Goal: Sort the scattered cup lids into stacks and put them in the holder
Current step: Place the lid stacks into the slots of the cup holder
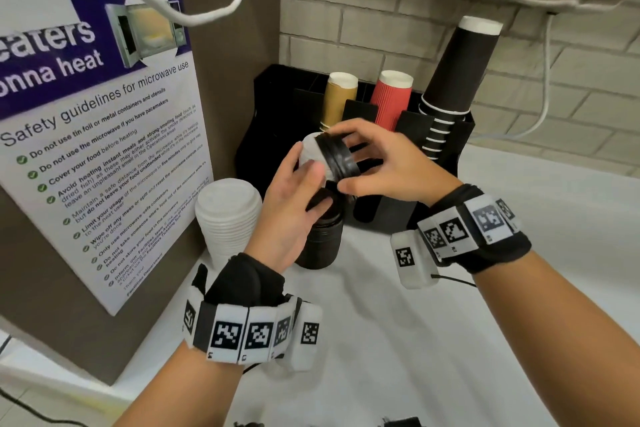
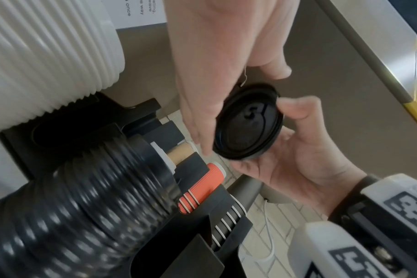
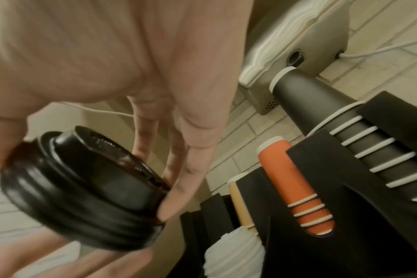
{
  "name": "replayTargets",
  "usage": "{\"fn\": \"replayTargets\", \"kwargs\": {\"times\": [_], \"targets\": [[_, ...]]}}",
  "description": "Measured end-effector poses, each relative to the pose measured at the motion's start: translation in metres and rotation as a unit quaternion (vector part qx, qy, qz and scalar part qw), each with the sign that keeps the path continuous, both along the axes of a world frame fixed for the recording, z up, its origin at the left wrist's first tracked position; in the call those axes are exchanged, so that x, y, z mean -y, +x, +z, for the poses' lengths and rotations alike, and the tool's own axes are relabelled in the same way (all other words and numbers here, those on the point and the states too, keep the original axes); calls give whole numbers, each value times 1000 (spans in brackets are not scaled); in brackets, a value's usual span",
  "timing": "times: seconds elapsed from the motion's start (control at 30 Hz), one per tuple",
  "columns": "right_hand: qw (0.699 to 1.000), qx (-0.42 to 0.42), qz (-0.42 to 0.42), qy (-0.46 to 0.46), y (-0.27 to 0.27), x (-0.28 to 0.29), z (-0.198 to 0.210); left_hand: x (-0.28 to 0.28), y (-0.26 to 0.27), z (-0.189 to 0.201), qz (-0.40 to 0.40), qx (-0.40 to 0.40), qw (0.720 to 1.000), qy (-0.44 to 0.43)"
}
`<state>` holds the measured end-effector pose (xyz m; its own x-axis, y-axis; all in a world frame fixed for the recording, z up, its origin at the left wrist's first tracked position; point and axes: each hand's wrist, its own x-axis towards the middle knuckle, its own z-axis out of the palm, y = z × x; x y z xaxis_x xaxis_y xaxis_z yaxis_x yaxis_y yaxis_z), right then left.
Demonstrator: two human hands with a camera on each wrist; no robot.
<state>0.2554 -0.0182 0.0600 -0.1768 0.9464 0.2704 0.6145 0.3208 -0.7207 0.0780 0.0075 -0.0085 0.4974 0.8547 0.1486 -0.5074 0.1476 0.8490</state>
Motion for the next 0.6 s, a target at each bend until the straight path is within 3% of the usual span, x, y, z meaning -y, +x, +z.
{"fn": "replayTargets", "kwargs": {"times": [0.13, 0.2, 0.37, 0.47, 0.6], "targets": [[984, -42, -162, 56, 37, -20, -9, -13, -11, -1, 39, 16, 998, -35], [972, -17, -228, 44, 54, -32, -20, -15, -13, -3, 47, 25, 997, -50], [929, 242, -275, -59, 63, -53, -48, -16, -10, -8, 50, 12, 997, -66], [898, 340, -262, -97, 54, -60, -57, -17, -10, -10, 56, 3, 996, -76], [829, 485, -245, -129, 37, -68, -68, -19, -9, -11, 57, 4, 995, -76]]}}
